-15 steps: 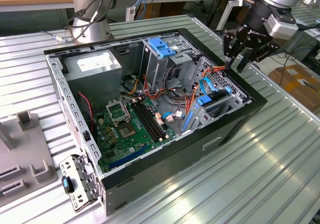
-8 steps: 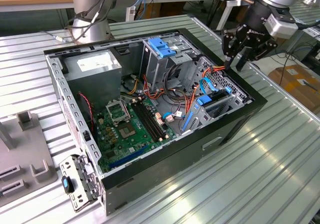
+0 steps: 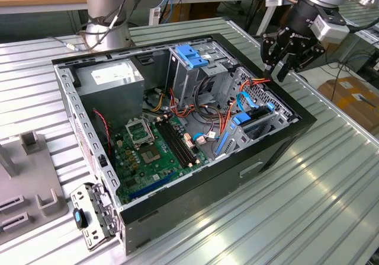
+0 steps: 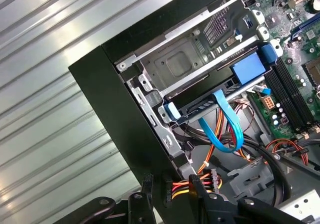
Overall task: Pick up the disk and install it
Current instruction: 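Insert the second disk wire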
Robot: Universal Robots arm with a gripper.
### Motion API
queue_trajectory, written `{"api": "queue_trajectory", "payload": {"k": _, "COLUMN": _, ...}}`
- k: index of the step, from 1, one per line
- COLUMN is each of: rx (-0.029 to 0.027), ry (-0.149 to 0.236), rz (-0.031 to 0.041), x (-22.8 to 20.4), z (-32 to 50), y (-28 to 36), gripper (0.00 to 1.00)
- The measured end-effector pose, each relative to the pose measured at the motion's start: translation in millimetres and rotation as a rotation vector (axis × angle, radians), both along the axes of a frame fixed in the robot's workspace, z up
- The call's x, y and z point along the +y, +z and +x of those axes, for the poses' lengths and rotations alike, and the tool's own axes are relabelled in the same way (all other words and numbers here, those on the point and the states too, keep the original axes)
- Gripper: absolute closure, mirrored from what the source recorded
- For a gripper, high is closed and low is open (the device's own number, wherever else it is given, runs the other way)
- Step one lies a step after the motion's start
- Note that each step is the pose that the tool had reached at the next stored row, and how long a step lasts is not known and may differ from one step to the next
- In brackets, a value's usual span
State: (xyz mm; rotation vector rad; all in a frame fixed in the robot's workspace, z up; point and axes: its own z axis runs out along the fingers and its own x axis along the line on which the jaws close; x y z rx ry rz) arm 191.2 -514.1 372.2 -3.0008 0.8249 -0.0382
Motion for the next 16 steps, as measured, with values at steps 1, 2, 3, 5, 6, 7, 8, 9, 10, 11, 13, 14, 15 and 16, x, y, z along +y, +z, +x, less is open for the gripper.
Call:
{"api": "queue_trajectory", "payload": {"k": 1, "rx": 0.0000, "ry": 0.011, "rz": -0.0001, "x": 1.0, "z": 2.1, "y": -1.3, "gripper": 0.58}}
{"api": "queue_trajectory", "payload": {"k": 2, "rx": 0.0000, "ry": 0.018, "rz": -0.0002, "x": 1.7, "z": 3.4, "y": -2.0, "gripper": 0.58}}
{"api": "queue_trajectory", "payload": {"k": 3, "rx": 0.0000, "ry": 0.021, "rz": -0.0002, "x": 1.9, "z": 4.1, "y": -2.4, "gripper": 0.58}}
{"api": "queue_trajectory", "payload": {"k": 5, "rx": 0.0000, "ry": 0.023, "rz": 0.0000, "x": 2.3, "z": 4.8, "y": -2.6, "gripper": 0.58}}
{"api": "queue_trajectory", "payload": {"k": 6, "rx": 0.0000, "ry": 0.023, "rz": 0.0000, "x": 2.3, "z": 4.8, "y": -2.6, "gripper": 0.58}}
{"api": "queue_trajectory", "payload": {"k": 7, "rx": 0.0000, "ry": 0.023, "rz": 0.0001, "x": 2.4, "z": 4.8, "y": -2.7, "gripper": 0.58}}
{"api": "queue_trajectory", "payload": {"k": 8, "rx": 0.0000, "ry": 0.023, "rz": -0.0001, "x": 2.4, "z": 4.8, "y": -2.8, "gripper": 0.58}}
{"api": "queue_trajectory", "payload": {"k": 9, "rx": 0.0000, "ry": 0.023, "rz": -0.0001, "x": 2.5, "z": 4.9, "y": -3.4, "gripper": 0.58}}
{"api": "queue_trajectory", "payload": {"k": 10, "rx": 0.0000, "ry": 0.023, "rz": -0.0003, "x": 2.4, "z": 5.3, "y": -4.6, "gripper": 0.58}}
{"api": "queue_trajectory", "payload": {"k": 11, "rx": 0.0000, "ry": 0.024, "rz": -0.0007, "x": 2.4, "z": 6.1, "y": -5.4, "gripper": 0.58}}
{"api": "queue_trajectory", "payload": {"k": 13, "rx": 0.0000, "ry": 0.024, "rz": -0.0008, "x": 2.5, "z": 6.5, "y": -5.5, "gripper": 0.58}}
{"api": "queue_trajectory", "payload": {"k": 14, "rx": 0.0000, "ry": 0.024, "rz": -0.0008, "x": 2.5, "z": 6.5, "y": -5.5, "gripper": 0.58}}
{"api": "queue_trajectory", "payload": {"k": 15, "rx": 0.0000, "ry": 0.024, "rz": -0.0007, "x": 2.5, "z": 6.5, "y": -5.5, "gripper": 0.58}}
{"api": "queue_trajectory", "payload": {"k": 16, "rx": 0.0000, "ry": 0.024, "rz": -0.0006, "x": 2.5, "z": 6.5, "y": -5.6, "gripper": 0.58}}
